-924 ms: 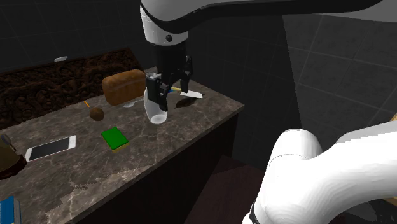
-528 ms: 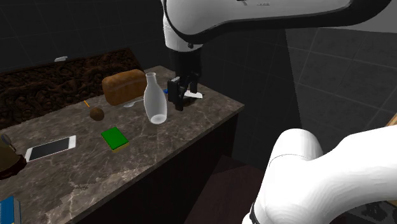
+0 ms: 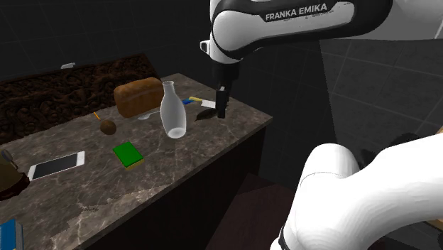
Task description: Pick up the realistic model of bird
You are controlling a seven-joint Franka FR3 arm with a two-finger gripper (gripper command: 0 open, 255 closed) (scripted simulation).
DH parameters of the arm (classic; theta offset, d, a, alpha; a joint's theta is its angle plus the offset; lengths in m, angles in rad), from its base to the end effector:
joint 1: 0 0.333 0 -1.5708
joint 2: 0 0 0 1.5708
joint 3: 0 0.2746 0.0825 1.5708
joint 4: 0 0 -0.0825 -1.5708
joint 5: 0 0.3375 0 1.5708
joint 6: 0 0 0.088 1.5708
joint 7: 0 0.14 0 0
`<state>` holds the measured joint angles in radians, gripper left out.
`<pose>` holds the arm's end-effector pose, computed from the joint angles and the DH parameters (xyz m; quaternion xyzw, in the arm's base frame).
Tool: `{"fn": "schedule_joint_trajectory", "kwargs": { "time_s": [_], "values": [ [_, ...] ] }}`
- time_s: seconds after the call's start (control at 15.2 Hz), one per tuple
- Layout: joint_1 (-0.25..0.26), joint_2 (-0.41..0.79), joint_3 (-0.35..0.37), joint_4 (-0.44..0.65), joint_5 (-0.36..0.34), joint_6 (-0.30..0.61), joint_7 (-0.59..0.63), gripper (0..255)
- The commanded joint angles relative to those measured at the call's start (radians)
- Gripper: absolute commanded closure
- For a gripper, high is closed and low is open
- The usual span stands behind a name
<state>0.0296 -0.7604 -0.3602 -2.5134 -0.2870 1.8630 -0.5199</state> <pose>0.3018 -0.1385 0.4613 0.9841 0.1715 0.0332 0.0308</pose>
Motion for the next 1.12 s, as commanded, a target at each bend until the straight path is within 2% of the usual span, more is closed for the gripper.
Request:
{"fn": "schedule_joint_trajectory", "kwargs": {
  "time_s": [0.0,0.4,0.66,0.86,0.99,1.06],
  "values": [
    [0.011,0.034,-0.068,0.005,-0.025,0.041,-0.106,0],
    [0.084,0.200,-0.286,0.083,-0.048,0.166,-0.422,0],
    [0.180,0.352,-0.451,0.171,0.005,0.243,-0.655,0],
    [0.278,0.499,-0.592,0.254,0.111,0.293,-0.863,0],
    [0.354,0.631,-0.699,0.317,0.240,0.315,-1.036,0],
    [0.385,0.717,-0.749,0.353,0.335,0.318,-1.141,0]
  ]
}}
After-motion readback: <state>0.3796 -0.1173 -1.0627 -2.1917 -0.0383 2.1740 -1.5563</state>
